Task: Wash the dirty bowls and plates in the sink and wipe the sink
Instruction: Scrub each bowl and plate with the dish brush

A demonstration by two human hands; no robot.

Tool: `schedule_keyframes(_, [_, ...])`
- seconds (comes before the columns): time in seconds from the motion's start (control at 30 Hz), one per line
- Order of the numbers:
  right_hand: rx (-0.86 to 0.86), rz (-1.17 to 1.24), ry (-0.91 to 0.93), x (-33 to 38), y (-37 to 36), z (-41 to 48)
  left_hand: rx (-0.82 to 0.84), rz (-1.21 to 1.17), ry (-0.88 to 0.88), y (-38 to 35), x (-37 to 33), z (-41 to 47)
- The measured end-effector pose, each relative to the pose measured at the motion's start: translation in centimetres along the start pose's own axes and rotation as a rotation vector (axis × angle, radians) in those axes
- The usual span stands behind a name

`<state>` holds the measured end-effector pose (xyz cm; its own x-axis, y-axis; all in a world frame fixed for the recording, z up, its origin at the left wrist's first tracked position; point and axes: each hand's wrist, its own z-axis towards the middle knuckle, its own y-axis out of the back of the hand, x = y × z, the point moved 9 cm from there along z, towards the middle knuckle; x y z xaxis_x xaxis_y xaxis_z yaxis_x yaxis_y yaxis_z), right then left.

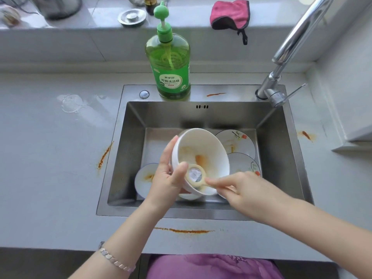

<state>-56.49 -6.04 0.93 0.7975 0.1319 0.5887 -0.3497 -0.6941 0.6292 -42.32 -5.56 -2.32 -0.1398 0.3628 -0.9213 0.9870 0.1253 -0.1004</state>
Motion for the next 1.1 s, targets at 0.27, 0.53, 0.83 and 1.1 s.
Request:
schedule_keyframes(0.27, [0.011, 0.000, -0.055, -1.7, -0.5, 0.6, 0.009, 0.001, 0.053, 0.0, 0.4, 0.3])
schedule_keyframes(0.53, [0.027, 0.039, -0.104, -2.3, -0.4, 0.5, 0.021, -0.015, 0.049, 0.1, -0.3, 0.2])
schedule_keyframes(0.83, [0.029, 0.114, -0.092, -2.1, -0.9, 0.0, -0.015, -0.038, 0.071, 0.0, 0.3, 0.2])
schedule_keyframes(1.1, [0.012, 0.123, -0.122, -2.9, -0.5, 0.3, -0.005, 0.003, 0.096, 0.0, 0.6, -0.3])
